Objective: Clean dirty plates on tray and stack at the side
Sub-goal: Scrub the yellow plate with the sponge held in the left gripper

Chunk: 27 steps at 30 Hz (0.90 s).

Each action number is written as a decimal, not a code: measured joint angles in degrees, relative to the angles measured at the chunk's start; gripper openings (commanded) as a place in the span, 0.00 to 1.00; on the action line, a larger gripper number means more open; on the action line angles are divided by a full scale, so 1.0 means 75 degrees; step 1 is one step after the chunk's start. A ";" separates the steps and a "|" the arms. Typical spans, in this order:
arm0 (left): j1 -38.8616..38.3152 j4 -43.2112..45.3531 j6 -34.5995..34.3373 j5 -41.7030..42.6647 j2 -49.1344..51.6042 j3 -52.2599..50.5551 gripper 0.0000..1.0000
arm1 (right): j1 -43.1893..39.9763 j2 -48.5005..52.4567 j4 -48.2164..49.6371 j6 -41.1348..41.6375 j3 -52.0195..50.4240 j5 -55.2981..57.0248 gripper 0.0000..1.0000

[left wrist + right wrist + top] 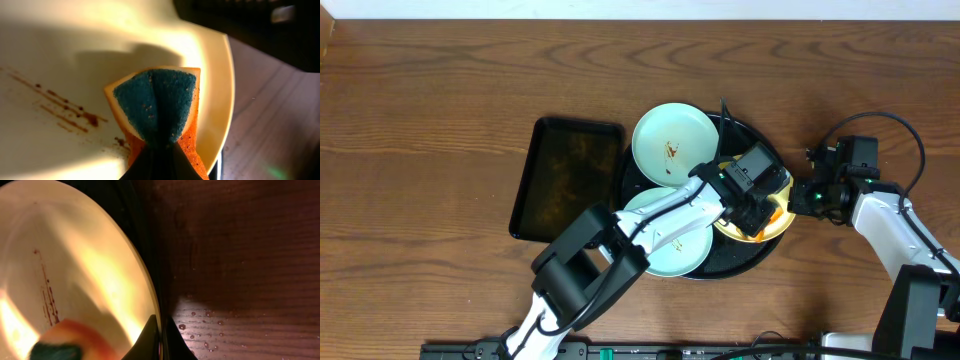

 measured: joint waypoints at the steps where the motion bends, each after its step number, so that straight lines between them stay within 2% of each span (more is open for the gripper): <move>1: 0.0006 0.0012 -0.0003 0.0000 0.0047 0.0000 0.08 | 0.0000 0.0000 -0.0003 0.0000 0.0000 0.0000 0.01; 10: 0.0026 0.0023 0.0000 -0.1043 0.0067 0.0026 0.09 | 0.0000 0.0000 -0.0152 0.0026 0.0012 -0.0032 0.01; 18: 0.0271 0.0338 -0.0003 -0.1463 0.0067 0.0026 0.12 | 0.0003 0.0000 -0.0580 0.0274 0.0108 0.0114 0.01; 25: 0.0466 0.0924 -0.0003 -0.1754 0.0067 0.0026 0.12 | 0.0006 -0.0012 -0.0784 0.0414 0.0146 0.0181 0.01; 27: 0.0493 0.0953 -0.0006 -0.1824 0.0067 0.0026 0.08 | 0.0006 -0.0015 -0.0796 0.0414 0.0149 0.0181 0.01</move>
